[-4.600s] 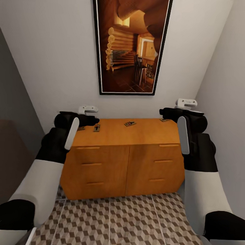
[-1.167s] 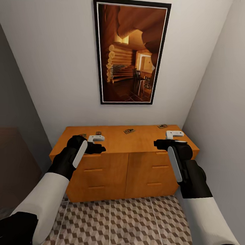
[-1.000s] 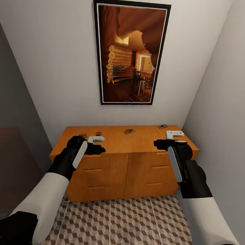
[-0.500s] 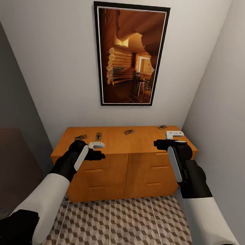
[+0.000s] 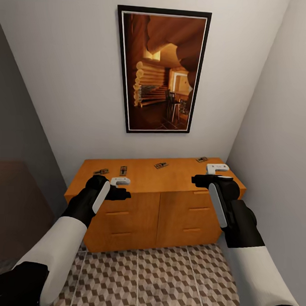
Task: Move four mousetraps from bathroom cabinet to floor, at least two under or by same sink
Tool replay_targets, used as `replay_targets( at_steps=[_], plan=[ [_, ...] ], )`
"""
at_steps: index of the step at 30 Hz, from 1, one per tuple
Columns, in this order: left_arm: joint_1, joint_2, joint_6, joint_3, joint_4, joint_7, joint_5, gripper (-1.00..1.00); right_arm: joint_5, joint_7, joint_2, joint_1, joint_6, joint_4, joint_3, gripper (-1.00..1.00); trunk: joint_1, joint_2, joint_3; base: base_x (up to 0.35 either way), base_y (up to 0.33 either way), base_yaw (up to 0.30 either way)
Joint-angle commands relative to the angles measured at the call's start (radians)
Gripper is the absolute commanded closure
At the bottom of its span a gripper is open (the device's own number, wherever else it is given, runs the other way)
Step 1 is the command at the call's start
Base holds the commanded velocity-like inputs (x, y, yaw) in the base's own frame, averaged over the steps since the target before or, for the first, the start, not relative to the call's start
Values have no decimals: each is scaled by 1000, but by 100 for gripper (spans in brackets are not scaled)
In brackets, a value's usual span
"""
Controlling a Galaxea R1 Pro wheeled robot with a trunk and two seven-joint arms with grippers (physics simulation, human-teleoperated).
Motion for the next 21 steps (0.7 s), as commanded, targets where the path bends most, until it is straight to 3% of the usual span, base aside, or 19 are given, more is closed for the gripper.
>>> replay_targets(
  at_steps=[1,4,21],
  plan=[
    [-2,0,4,-1,-1,4,5,-100,-11,-10,0,-1,3,0,1,-100,-3,5,1,0,0,0],
    [-4,0,4,-1,-1,4,5,-100,-12,-9,-1,-1,3,1,1,-100,-15,26,11,0,0,0],
    [-6,-2,4,-4,-46,4,4,-100,-8,-10,-3,-1,2,2,1,-100,-15,26,11,0,0,0]
  ],
)
